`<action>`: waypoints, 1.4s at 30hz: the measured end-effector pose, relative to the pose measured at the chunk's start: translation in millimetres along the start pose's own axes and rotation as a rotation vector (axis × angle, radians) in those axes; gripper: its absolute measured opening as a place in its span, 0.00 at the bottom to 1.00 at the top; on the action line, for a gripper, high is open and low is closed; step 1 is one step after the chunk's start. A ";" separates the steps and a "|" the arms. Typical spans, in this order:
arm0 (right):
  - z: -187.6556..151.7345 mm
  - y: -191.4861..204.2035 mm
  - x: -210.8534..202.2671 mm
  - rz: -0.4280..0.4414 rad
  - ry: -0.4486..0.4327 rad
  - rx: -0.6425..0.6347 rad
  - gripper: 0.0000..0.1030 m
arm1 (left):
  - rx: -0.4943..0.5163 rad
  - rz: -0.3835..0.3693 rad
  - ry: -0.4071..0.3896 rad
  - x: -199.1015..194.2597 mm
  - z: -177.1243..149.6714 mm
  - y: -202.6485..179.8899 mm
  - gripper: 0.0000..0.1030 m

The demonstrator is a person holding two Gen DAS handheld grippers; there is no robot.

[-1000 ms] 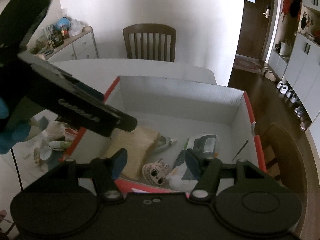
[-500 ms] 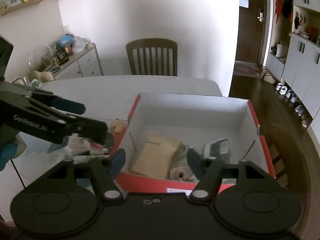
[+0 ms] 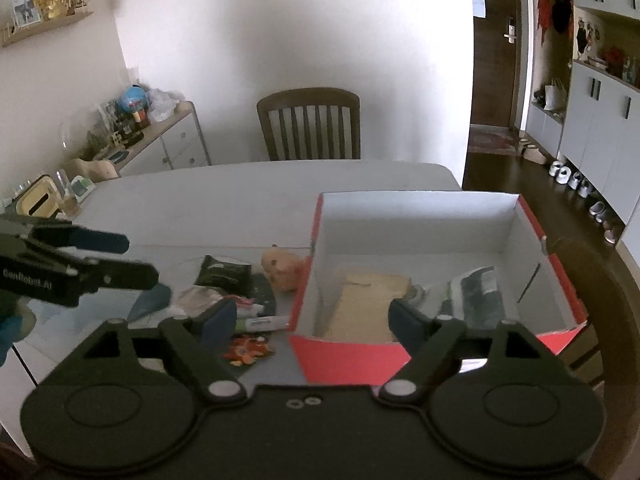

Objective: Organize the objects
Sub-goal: 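Withdraw the left tool from the box back toward the table, then move the right tool toward the red dragon toy while the left tool approaches the yellow snack packet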

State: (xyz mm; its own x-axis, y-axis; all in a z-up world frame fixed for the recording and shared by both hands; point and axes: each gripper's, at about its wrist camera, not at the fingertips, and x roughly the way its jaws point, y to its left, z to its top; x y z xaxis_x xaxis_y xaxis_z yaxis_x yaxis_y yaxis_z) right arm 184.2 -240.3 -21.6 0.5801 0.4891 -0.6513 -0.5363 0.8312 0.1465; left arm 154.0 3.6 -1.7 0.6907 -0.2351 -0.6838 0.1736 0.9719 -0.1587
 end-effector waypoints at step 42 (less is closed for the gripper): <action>-66.8 94.0 119.8 -0.138 0.200 0.049 0.85 | 0.251 -0.009 0.087 57.8 -131.8 76.9 1.00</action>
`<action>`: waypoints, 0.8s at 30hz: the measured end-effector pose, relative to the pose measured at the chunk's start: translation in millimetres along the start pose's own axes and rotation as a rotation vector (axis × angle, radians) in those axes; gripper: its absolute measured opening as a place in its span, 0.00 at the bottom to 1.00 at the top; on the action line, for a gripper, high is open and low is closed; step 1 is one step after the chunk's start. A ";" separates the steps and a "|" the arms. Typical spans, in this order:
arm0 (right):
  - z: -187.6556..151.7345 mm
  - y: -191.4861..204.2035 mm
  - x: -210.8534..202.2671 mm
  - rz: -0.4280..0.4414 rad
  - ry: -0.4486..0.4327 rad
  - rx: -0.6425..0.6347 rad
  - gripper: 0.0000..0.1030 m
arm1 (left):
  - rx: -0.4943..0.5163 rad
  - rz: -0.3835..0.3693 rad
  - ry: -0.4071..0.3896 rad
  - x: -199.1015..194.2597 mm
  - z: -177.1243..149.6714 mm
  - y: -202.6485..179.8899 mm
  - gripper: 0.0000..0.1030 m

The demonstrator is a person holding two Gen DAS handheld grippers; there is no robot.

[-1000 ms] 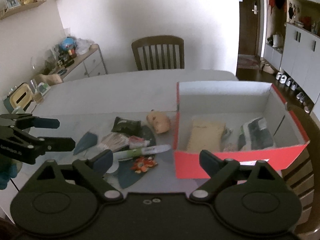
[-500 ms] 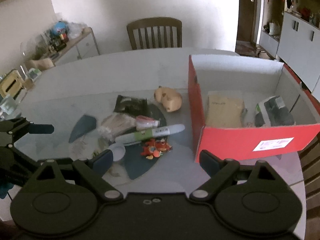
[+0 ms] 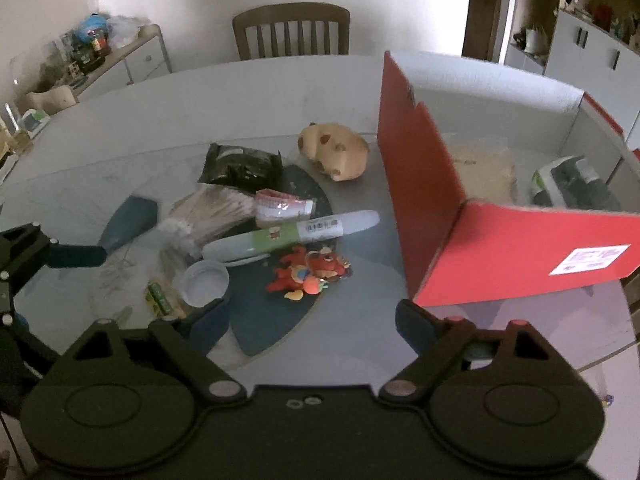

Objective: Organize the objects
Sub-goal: 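Move the right tool toward the red dragon toy while the left tool approaches the yellow snack packet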

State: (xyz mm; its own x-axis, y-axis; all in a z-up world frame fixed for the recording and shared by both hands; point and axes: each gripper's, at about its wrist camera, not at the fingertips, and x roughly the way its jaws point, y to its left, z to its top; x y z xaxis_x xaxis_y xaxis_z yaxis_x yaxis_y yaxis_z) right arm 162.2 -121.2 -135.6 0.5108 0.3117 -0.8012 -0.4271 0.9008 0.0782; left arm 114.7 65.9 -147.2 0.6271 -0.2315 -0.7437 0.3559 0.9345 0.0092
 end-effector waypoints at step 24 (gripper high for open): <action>16.1 11.9 50.1 -0.052 0.039 0.001 0.59 | 0.021 0.035 0.008 26.2 0.8 -4.4 0.81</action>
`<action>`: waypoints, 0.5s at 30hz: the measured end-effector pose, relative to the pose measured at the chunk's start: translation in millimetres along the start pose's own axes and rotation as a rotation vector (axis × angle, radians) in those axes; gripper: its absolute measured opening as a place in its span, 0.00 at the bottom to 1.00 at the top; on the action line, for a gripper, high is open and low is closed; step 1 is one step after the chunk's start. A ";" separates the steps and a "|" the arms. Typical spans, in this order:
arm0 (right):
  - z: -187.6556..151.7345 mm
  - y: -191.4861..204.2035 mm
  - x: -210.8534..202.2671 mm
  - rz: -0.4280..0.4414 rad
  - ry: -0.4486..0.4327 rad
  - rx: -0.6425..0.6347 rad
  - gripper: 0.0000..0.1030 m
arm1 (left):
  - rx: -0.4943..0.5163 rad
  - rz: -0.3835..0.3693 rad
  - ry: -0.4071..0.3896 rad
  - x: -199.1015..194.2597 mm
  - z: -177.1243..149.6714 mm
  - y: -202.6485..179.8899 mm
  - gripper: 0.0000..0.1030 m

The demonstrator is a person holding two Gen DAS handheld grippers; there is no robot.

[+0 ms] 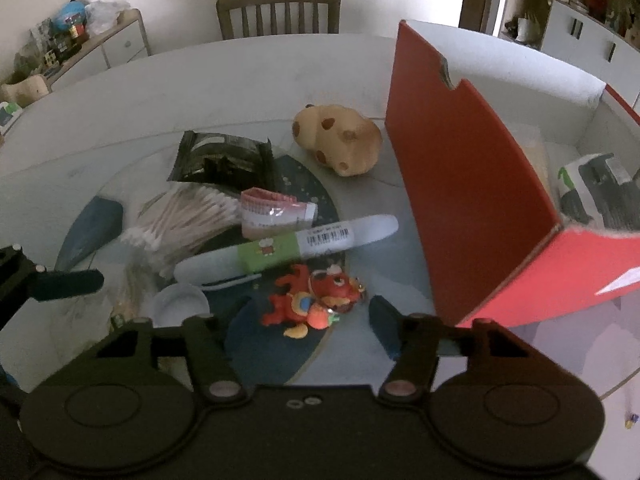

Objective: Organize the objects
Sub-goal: 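Move the right tool toward the red dragon toy while the left tool approaches the yellow snack packet, then grasp the red dragon toy with the right tool while the left tool grasps the yellow snack packet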

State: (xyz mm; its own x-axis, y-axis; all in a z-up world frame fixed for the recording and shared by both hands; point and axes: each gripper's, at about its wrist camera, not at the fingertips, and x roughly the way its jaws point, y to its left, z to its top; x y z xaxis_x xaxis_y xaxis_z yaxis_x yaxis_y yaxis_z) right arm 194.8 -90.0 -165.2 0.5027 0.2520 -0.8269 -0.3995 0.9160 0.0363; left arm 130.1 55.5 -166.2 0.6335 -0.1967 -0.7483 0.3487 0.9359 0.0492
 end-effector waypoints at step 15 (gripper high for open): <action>-2.2 1.3 -4.4 0.007 0.001 -0.022 0.52 | -0.011 -0.009 0.020 -8.8 0.9 0.3 0.59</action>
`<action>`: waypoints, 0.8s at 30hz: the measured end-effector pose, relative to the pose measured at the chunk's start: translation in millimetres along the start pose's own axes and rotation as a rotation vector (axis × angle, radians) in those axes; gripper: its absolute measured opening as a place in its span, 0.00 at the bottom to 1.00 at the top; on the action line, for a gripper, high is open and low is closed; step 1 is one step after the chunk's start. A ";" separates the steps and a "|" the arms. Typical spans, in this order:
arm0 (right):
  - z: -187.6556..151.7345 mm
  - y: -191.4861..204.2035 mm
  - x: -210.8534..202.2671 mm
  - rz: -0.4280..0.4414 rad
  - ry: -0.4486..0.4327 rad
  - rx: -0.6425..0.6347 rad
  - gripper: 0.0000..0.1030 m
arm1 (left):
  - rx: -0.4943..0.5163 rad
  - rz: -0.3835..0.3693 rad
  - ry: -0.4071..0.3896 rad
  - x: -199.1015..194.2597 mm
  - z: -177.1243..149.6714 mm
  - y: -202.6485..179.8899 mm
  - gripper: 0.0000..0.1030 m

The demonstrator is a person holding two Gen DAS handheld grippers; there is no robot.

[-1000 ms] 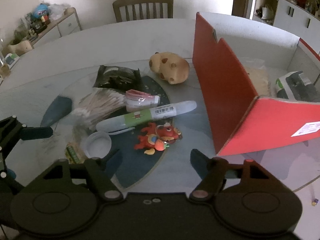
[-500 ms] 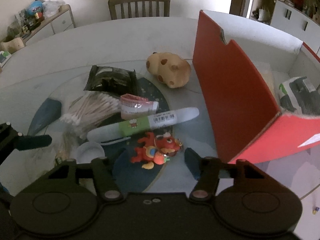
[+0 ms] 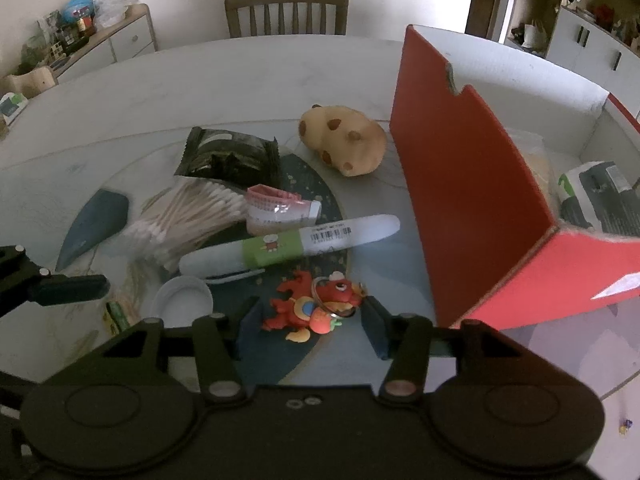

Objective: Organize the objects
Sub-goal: 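Grasp the red dragon toy with the right tool while the left tool grasps the yellow snack packet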

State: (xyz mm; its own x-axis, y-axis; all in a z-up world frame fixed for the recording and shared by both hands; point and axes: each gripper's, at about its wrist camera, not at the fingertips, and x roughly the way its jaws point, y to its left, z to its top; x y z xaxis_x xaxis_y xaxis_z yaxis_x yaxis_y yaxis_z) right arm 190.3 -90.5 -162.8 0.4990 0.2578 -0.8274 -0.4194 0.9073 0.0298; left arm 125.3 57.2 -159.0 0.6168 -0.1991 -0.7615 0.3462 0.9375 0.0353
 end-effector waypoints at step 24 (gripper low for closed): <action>-31.8 -15.4 -34.5 0.054 0.023 -0.021 0.55 | -0.031 -0.003 0.017 -8.4 -9.4 -2.9 0.77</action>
State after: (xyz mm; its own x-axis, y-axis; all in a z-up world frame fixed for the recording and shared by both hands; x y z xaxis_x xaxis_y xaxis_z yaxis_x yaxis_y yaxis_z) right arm 155.4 -124.0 -152.5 0.4578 0.2982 -0.8375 -0.4610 0.8851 0.0632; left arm 112.4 58.9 -158.8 0.6037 -0.1976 -0.7723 0.3260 0.9453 0.0129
